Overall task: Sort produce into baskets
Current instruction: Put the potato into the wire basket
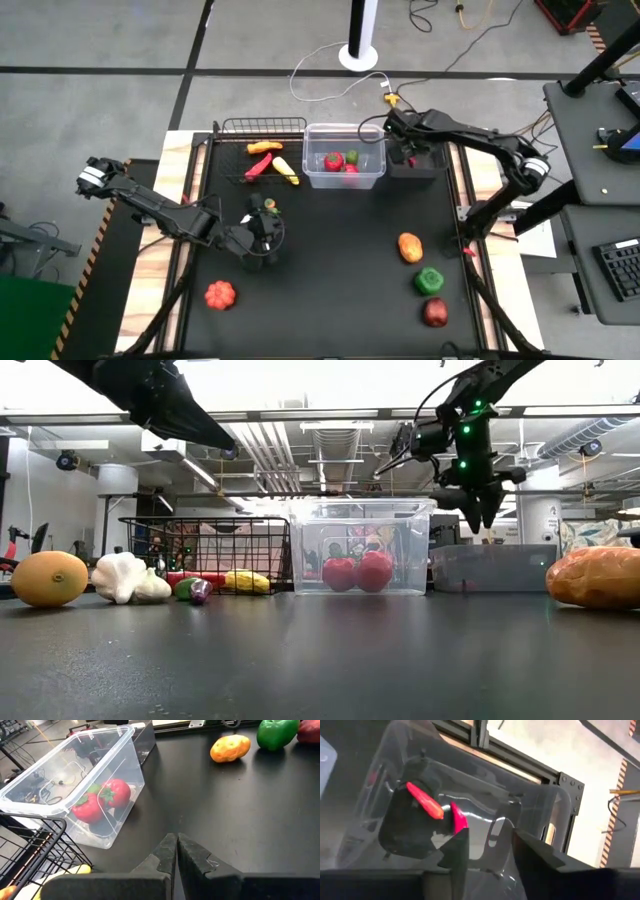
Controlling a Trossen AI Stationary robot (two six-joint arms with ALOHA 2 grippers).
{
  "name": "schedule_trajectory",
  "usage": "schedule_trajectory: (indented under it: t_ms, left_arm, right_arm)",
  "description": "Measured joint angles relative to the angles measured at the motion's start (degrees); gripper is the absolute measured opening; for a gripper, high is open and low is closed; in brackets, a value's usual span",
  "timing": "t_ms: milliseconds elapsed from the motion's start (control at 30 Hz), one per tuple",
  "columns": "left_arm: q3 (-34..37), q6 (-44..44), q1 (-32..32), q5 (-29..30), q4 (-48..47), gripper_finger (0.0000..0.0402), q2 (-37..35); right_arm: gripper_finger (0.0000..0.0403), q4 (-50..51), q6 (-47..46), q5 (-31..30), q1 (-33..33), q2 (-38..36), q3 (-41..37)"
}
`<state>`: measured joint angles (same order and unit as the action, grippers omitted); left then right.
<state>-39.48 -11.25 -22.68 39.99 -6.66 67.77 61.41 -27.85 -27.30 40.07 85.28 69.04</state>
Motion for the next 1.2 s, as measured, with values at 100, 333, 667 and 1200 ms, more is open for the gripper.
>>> schedule_trajectory:
  t_ms: [100, 333, 667, 1200]
  left_arm:
    - [0.0, -0.9, 0.0, -0.4, 0.0, 0.0000, 0.0]
    - [0.0, -2.2, 0.0, -1.9, 0.2, 0.0000, 0.0]
    - [0.0, -3.0, 0.0, -2.0, 0.9, 0.0000, 0.0]
    - [0.0, -7.2, -0.1, -10.5, 1.2, 0.0000, -0.4]
  right_arm:
    - [0.0163, -0.9, 1.0, 0.6, -0.1, -1.8, 0.0]
    - [0.0189, -5.4, 2.3, 2.3, -6.5, -12.2, -1.5]
    - [0.0171, -24.9, 23.0, 7.9, -23.6, -25.7, -11.6]
    - [0.0164, -33.5, 11.0, 25.5, -30.2, -23.4, -12.5]
